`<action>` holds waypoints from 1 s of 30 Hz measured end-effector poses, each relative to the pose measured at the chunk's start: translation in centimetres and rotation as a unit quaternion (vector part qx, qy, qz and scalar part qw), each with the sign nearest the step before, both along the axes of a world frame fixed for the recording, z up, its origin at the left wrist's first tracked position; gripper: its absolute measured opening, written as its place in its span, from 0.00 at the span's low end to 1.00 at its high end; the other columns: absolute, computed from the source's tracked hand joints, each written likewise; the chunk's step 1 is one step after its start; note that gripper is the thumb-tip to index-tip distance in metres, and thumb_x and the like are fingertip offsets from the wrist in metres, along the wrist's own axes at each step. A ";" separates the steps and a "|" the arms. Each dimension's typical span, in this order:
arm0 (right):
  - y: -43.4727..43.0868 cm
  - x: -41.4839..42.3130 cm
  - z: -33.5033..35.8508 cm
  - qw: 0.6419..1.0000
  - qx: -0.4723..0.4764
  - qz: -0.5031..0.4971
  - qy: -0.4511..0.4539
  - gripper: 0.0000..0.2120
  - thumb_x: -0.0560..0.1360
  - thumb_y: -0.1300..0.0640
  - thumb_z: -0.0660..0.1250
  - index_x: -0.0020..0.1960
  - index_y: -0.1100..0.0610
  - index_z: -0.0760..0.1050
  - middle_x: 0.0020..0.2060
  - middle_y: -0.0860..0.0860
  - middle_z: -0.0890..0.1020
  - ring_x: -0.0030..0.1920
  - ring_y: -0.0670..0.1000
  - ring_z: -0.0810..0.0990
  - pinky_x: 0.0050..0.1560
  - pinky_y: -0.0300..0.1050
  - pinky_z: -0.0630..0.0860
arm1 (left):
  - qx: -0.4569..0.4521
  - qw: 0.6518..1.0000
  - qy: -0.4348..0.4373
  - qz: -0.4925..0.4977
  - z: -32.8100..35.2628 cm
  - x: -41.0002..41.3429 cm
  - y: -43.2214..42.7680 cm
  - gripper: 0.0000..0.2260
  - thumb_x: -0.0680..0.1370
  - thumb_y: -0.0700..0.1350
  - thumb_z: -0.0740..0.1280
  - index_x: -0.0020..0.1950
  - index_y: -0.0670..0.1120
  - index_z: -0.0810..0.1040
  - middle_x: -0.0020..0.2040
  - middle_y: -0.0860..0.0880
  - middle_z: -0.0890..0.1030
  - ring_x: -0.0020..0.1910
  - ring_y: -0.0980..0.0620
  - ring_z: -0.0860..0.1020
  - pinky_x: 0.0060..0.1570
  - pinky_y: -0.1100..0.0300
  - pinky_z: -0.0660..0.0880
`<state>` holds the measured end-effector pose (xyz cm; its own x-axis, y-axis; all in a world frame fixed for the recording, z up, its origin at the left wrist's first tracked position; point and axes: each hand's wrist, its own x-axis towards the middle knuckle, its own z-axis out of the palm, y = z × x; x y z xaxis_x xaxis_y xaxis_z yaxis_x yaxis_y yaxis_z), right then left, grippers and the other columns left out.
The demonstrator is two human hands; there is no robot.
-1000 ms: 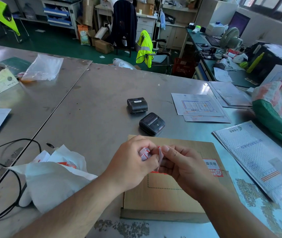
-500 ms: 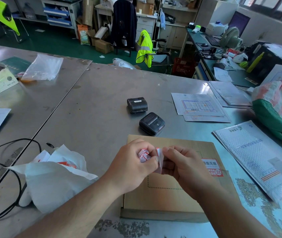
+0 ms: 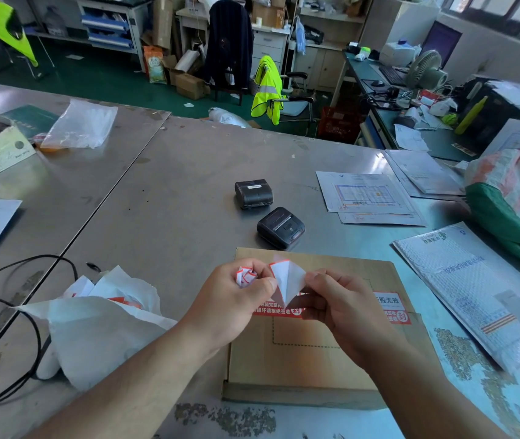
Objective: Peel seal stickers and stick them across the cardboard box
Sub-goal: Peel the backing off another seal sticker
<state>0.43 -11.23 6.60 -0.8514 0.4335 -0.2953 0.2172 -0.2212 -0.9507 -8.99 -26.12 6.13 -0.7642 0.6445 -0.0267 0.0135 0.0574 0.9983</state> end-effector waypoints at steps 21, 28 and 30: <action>-0.9 0.3 0.8 0.999 0.038 0.021 0.027 0.11 0.78 0.60 0.64 0.39 0.61 0.80 0.37 0.60 0.84 0.38 0.54 0.84 0.41 0.45 0.78 | 0.032 0.995 -0.091 -0.039 -0.1 -0.2 -0.6 0.23 0.66 0.63 0.70 0.48 0.45 0.77 0.32 0.56 0.78 0.32 0.59 0.74 0.36 0.69 0.70; -0.9 0.4 1.2 0.998 0.043 0.031 0.024 0.13 0.79 0.61 0.64 0.37 0.60 0.79 0.36 0.58 0.85 0.38 0.52 0.84 0.43 0.49 0.77 | -0.004 0.999 -0.038 -0.002 -0.1 -0.8 -0.6 0.04 0.73 0.47 0.68 0.44 0.47 0.80 0.37 0.47 0.81 0.38 0.54 0.77 0.39 0.60 0.73; -0.9 0.5 1.1 0.999 0.043 0.026 0.017 0.11 0.74 0.56 0.65 0.35 0.57 0.80 0.39 0.60 0.86 0.41 0.56 0.85 0.44 0.50 0.78 | 0.013 0.996 -0.084 0.020 -0.3 -1.0 -0.7 0.04 0.72 0.47 0.64 0.39 0.51 0.77 0.35 0.51 0.79 0.37 0.54 0.77 0.37 0.61 0.73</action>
<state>0.91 -12.10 7.70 -0.8828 0.4101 -0.2293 0.1931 -0.1284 -0.9727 -10.00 -26.86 5.82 -0.7759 0.6153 -0.1392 -0.1548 0.0283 0.9875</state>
